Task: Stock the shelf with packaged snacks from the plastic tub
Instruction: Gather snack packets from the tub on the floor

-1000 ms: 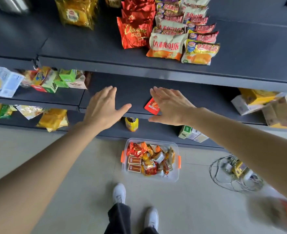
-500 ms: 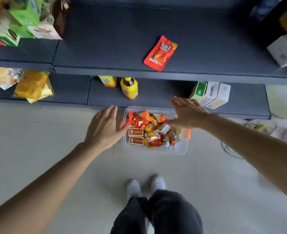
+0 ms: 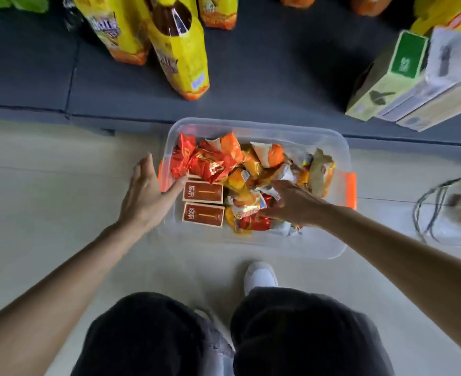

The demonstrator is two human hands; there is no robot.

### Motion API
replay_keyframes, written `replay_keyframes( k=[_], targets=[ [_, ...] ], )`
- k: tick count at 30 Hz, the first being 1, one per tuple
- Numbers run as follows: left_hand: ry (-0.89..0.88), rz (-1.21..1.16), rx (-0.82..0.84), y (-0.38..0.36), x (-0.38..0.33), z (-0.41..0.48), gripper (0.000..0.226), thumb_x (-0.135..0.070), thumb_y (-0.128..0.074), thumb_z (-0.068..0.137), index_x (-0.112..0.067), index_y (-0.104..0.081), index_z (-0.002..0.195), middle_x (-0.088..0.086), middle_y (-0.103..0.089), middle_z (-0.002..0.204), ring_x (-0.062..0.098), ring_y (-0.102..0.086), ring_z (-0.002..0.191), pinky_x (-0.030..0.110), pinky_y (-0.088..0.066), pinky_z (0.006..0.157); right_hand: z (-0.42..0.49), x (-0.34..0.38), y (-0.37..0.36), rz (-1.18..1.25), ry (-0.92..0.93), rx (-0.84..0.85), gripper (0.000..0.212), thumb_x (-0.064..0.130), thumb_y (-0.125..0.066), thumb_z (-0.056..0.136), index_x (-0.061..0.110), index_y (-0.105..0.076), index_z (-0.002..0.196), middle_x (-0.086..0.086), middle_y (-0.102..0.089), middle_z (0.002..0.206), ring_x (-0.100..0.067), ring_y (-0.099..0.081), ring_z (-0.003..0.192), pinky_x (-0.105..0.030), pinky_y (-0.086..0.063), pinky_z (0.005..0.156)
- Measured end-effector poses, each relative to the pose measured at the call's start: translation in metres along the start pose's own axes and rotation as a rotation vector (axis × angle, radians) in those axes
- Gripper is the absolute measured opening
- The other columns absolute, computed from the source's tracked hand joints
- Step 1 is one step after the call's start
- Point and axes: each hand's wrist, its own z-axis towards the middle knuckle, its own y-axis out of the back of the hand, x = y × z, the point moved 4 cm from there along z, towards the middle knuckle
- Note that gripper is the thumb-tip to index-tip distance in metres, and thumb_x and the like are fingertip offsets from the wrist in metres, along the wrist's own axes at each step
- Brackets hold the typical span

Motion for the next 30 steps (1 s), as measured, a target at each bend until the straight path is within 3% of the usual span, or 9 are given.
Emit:
replay_keyframes(
  k=[5,8,14,18,24,27,30],
  targets=[
    [-0.023,-0.103,-0.057,-0.047,0.007,0.037,0.099,-0.061,-0.056,0.083,-0.017,-0.001,0.153,0.009,-0.022,0.154,0.030,-0.029,0.140,0.049,-0.034,0.104,0.050,-0.017,-0.031,-0.004,0.118,-0.034,0.083,0.052,-0.057,0.087,0.017,-0.018,0.152,-0.004,-0.022,0.157,-0.022,-0.028,0.140,-0.035,-0.028,0.110],
    [-0.022,-0.046,-0.194,-0.060,0.012,0.042,0.100,-0.063,-0.055,0.081,-0.019,-0.001,0.153,0.007,-0.027,0.153,0.029,-0.032,0.138,0.050,-0.036,0.102,0.072,-0.024,-0.041,-0.023,0.193,-0.092,0.079,0.050,-0.060,0.086,0.022,-0.024,0.150,0.001,-0.029,0.154,-0.016,-0.029,0.138,-0.030,-0.028,0.109],
    [-0.046,-0.082,-0.276,-0.064,0.017,0.044,0.094,-0.061,-0.052,0.084,-0.020,-0.005,0.153,0.004,-0.029,0.154,0.028,-0.033,0.138,0.051,-0.032,0.105,0.096,-0.030,-0.056,-0.142,0.297,-0.157,0.070,0.052,-0.062,0.082,0.018,-0.042,0.140,0.002,-0.044,0.139,-0.014,-0.034,0.125,-0.025,-0.030,0.105],
    [-0.045,-0.104,-0.305,-0.062,0.015,0.043,0.090,-0.058,-0.053,0.086,-0.019,-0.007,0.153,0.005,-0.029,0.154,0.029,-0.033,0.138,0.049,-0.031,0.106,0.095,-0.024,-0.058,-0.265,0.328,-0.203,0.069,0.062,-0.059,0.078,0.019,-0.049,0.130,0.003,-0.046,0.124,-0.011,-0.034,0.103,-0.023,-0.035,0.092],
    [-0.295,-0.175,-0.442,-0.066,0.014,0.026,0.072,-0.053,-0.054,0.087,-0.008,-0.038,0.142,0.017,-0.037,0.141,0.029,-0.038,0.132,0.045,-0.033,0.109,0.080,-0.026,-0.073,-0.362,0.336,-0.089,0.068,0.065,-0.055,0.081,0.013,-0.044,0.124,-0.002,-0.050,0.127,-0.017,-0.042,0.116,-0.027,-0.025,0.101],
    [-0.460,-0.190,-0.487,-0.072,0.014,0.009,0.051,-0.041,-0.050,0.090,-0.003,-0.058,0.123,0.016,-0.047,0.129,0.025,-0.047,0.124,0.025,-0.034,0.107,0.065,-0.029,-0.065,-0.320,0.279,-0.066,0.063,0.062,-0.057,0.082,0.012,-0.044,0.118,-0.003,-0.058,0.114,-0.019,-0.055,0.099,-0.028,-0.038,0.093],
    [-0.554,-0.312,-0.344,-0.083,0.001,-0.002,0.038,-0.035,-0.048,0.092,-0.006,-0.066,0.109,0.001,-0.058,0.109,0.008,-0.057,0.101,0.003,-0.038,0.087,0.045,-0.032,-0.045,-0.165,0.224,-0.165,0.057,0.062,-0.066,0.074,0.020,-0.043,0.105,0.000,-0.062,0.095,-0.019,-0.059,0.080,-0.032,-0.048,0.071]
  ],
)
